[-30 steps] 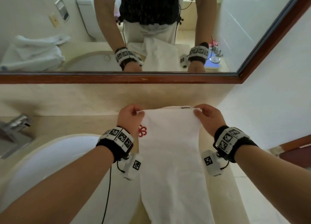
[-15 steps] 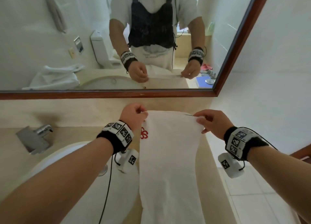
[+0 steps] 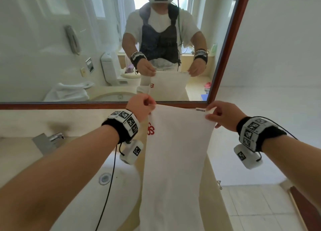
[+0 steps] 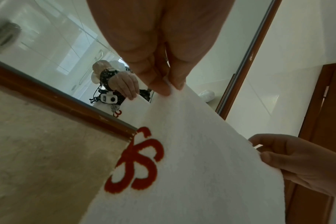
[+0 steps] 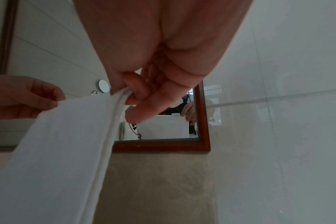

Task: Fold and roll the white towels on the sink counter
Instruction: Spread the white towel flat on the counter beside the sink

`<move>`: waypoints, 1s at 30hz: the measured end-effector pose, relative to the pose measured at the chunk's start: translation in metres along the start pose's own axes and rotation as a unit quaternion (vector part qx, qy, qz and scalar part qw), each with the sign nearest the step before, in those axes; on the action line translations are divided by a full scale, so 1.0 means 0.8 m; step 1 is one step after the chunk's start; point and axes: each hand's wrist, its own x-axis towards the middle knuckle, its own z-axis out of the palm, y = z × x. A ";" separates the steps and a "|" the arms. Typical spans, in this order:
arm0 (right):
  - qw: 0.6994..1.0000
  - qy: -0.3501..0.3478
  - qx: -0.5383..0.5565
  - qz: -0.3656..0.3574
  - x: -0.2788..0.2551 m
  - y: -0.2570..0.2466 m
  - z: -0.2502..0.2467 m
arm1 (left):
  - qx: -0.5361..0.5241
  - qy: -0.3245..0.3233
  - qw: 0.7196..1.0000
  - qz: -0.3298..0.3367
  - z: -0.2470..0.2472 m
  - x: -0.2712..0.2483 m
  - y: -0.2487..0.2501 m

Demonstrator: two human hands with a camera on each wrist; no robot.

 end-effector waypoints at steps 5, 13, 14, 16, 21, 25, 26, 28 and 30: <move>0.990 0.061 -0.118 -0.041 -0.006 -0.010 -0.010 | 0.027 0.012 0.999 0.020 0.002 -0.002 0.014; 0.992 -0.034 -0.119 0.028 0.004 -0.008 0.029 | 0.068 -0.015 0.992 -0.103 0.034 -0.003 -0.021; 0.993 -0.052 -0.104 0.038 0.007 -0.004 0.033 | 0.063 -0.033 0.990 -0.119 0.039 -0.002 -0.030; 0.991 -0.084 -0.082 0.062 0.014 0.004 0.042 | 0.072 -0.057 0.985 -0.144 0.050 -0.002 -0.050; 0.981 -0.092 -0.111 0.131 0.052 0.014 0.079 | 0.056 -0.075 0.972 -0.216 0.091 0.017 -0.108; 0.965 -0.087 -0.015 0.247 0.093 0.040 0.136 | 0.028 -0.054 0.956 -0.287 0.124 0.046 -0.157; 0.959 -0.073 0.029 0.272 0.102 0.047 0.152 | 0.014 -0.051 0.952 -0.302 0.132 0.053 -0.168; 0.938 -0.041 0.142 0.314 0.118 0.059 0.185 | -0.030 -0.043 0.940 -0.337 0.152 0.066 -0.197; 0.917 -0.020 0.221 0.331 0.132 0.068 0.215 | -0.071 -0.008 0.935 -0.347 0.169 0.073 -0.216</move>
